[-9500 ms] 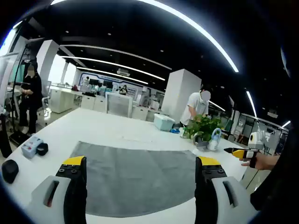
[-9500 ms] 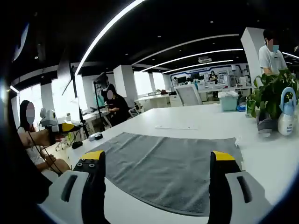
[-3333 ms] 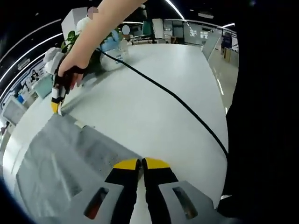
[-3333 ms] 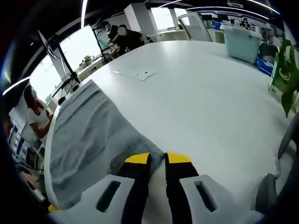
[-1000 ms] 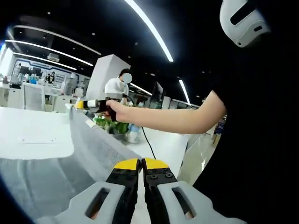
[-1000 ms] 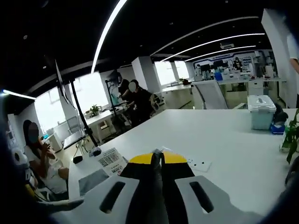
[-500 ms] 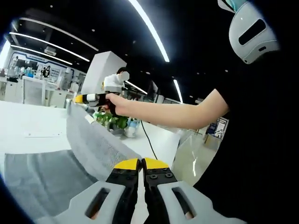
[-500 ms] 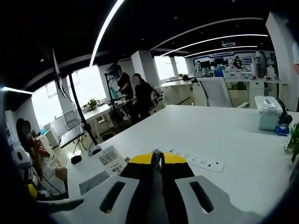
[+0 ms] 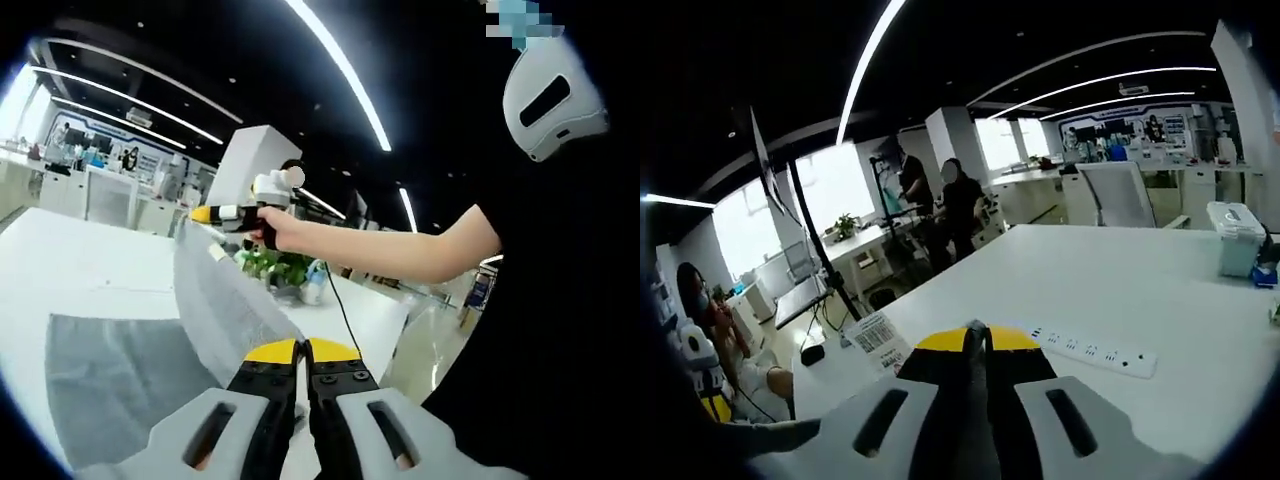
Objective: Fold the towel on the table until its edges align and the towel forms a compact rectangular stack.
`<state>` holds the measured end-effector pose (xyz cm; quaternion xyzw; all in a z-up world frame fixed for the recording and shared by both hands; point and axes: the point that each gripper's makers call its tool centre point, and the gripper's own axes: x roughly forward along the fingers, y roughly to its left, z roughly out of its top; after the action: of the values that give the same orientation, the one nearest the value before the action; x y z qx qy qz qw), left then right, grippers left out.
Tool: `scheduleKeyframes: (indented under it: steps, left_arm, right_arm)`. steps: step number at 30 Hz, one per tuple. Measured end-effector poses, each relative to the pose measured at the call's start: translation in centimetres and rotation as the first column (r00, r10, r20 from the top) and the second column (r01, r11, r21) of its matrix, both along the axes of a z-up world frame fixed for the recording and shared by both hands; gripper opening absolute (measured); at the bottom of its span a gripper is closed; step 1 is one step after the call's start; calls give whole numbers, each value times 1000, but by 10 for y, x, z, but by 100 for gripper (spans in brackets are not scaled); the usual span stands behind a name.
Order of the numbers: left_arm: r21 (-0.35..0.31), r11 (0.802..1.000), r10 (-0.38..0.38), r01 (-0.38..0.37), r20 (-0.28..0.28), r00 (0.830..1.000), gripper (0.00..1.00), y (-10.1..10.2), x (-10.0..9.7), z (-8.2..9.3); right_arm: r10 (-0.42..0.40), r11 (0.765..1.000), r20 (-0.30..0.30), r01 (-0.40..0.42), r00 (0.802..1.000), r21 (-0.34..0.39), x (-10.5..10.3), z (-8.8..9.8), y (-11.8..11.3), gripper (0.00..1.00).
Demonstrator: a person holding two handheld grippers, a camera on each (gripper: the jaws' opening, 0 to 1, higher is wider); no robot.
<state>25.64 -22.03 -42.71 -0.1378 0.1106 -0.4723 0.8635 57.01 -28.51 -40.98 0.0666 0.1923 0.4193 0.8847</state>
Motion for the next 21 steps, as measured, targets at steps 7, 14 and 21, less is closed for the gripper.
scheduleKeyframes:
  steps: [7,14,21]
  left_arm:
    - [24,999,30,-30,-7,1000,2,9,-1,-9]
    - [-19,998,57,-58,-12,998,1,24,0,-1]
    - [-49,993,105,-105,-16,994,1,45,4,2]
  right_arm:
    - [32,999,-38,-32,999,0,1,-15,25,3]
    - [62,998,-61,-61,996,8,3,-18,46,3]
    - [91,996,-75,-91,993,3,5,-19,66,2]
